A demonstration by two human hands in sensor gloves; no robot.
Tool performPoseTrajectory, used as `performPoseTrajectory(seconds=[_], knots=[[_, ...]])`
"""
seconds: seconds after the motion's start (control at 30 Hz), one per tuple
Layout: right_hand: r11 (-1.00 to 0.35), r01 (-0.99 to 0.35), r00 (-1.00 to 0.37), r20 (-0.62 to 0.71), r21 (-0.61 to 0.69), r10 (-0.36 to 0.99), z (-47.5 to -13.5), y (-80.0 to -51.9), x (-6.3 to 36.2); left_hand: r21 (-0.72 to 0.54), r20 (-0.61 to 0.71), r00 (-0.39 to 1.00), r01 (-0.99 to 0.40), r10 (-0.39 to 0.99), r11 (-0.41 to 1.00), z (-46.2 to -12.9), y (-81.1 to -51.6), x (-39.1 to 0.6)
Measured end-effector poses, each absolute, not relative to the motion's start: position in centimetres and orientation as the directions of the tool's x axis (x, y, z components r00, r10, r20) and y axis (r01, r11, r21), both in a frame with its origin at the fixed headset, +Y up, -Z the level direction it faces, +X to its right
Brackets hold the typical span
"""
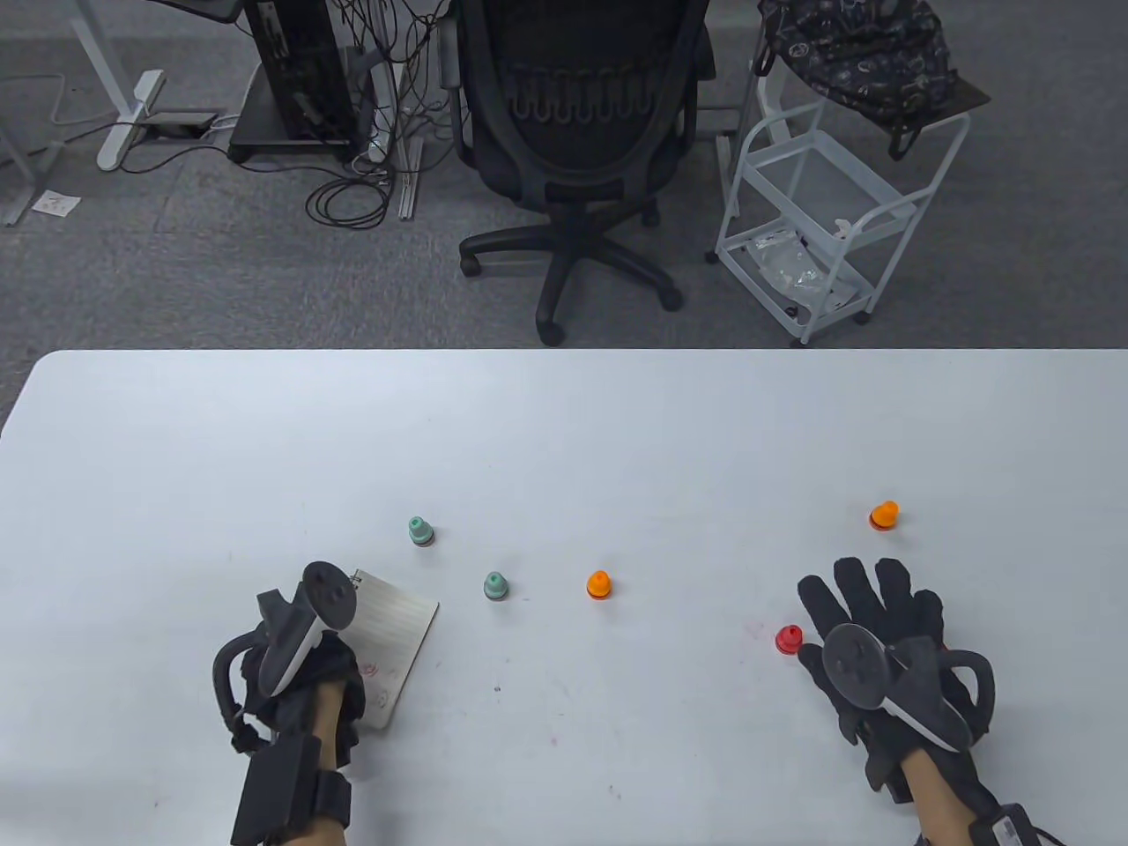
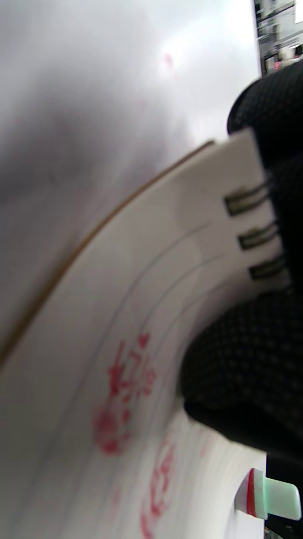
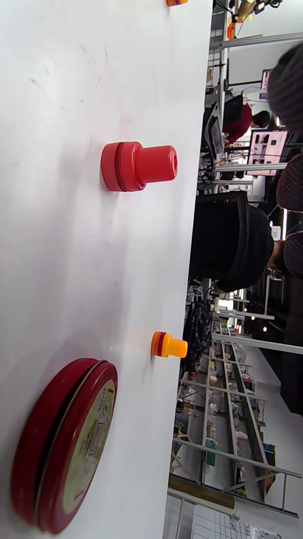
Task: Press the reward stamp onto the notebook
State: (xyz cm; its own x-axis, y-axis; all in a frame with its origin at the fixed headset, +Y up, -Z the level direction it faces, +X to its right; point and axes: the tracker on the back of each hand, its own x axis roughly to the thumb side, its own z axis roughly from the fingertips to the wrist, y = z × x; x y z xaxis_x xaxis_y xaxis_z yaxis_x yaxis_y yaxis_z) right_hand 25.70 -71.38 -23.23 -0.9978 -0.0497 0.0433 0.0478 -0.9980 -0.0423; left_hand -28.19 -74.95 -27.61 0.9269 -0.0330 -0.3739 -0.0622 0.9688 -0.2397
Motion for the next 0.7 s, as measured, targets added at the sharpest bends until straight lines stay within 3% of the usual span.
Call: performPoseTrajectory(seconds=[0.1,0.2,0.43,0.57,0.7], knots=[[-0.998,0.046,-0.997,0.052,-0.05,-0.049,-23.2,-71.3,25.7,-0.218,-0.352,0.932,0.006,-0.084,0.976,-27.1,-74.8,-27.6],[-0.997,0.044,-0.997,0.064,-0.058,-0.048,-23.1,-71.2,25.6,-0.167,-0.348,0.936,-0.008,-0.051,0.986,-26.5,-74.0,-27.6],[-0.994,-0.089,-0.988,0.132,-0.057,0.08,-23.2,-71.3,25.7,0.057,-0.278,0.915,-0.289,0.294,0.955,-23.5,-68.6,-27.2],[-0.993,-0.071,-0.989,0.133,-0.096,0.058,-23.1,-71.2,25.6,0.132,-0.184,0.918,-0.331,0.351,0.934,-22.0,-65.6,-26.1],[-0.991,-0.061,-0.99,0.135,-0.119,0.045,-22.9,-71.0,25.5,0.127,-0.093,0.918,-0.373,0.385,0.919,-21.3,-64.1,-24.7]])
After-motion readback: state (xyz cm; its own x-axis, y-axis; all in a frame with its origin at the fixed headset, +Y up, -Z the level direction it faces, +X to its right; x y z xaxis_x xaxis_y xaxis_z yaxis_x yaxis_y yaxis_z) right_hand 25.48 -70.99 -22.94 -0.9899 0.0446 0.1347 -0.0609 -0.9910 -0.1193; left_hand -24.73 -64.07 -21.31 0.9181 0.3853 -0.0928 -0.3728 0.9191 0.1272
